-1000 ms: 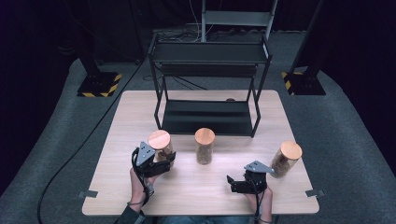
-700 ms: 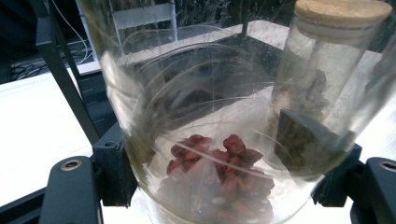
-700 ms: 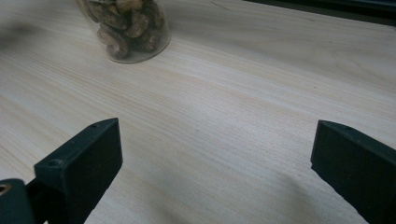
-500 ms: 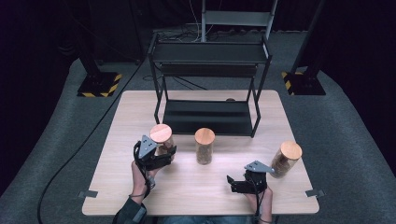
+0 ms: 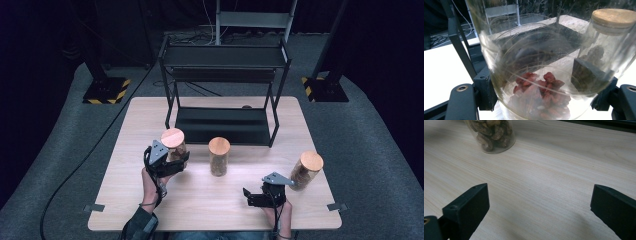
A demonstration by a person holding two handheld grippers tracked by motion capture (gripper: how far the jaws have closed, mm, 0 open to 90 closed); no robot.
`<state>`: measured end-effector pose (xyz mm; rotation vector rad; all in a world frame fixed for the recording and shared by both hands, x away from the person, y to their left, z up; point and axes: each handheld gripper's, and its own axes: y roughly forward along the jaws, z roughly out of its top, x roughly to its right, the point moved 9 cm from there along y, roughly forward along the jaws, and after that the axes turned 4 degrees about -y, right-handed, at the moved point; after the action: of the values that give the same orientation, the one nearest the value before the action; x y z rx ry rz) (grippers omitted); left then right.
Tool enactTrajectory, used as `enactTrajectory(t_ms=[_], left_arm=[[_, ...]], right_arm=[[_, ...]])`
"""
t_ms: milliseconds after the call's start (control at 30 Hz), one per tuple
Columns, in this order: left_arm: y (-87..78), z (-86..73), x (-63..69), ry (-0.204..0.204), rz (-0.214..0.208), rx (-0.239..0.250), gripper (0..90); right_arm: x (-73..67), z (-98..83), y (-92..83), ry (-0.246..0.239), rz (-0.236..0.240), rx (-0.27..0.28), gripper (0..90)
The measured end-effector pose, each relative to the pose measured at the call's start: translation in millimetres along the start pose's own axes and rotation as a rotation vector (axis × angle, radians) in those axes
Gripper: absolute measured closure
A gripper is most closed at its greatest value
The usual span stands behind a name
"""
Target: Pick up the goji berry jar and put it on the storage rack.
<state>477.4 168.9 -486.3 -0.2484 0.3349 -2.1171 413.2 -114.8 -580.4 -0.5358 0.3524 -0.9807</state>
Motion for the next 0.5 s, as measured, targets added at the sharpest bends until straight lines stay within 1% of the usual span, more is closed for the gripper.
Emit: enactTrajectory(t_ms=[233,400,500], left_arm=[[5.1,1.9,-0.7,-0.001,-0.003,-0.001,25.0],[9.5,2.3,-2.6,-0.004,-0.003,-0.001,25.0],[11.6,3.2,-4.1,-0.010,-0.003,0.000,25.0]], right_arm=[[-0.8,0.0,0.3,-0.006,0.004,-0.002,1.2],[-0.4,0.1,-0.2,-0.001,0.001,0.002,1.2],[-0.6,0.1,0.0,-0.007,0.003,0.002,1.3]])
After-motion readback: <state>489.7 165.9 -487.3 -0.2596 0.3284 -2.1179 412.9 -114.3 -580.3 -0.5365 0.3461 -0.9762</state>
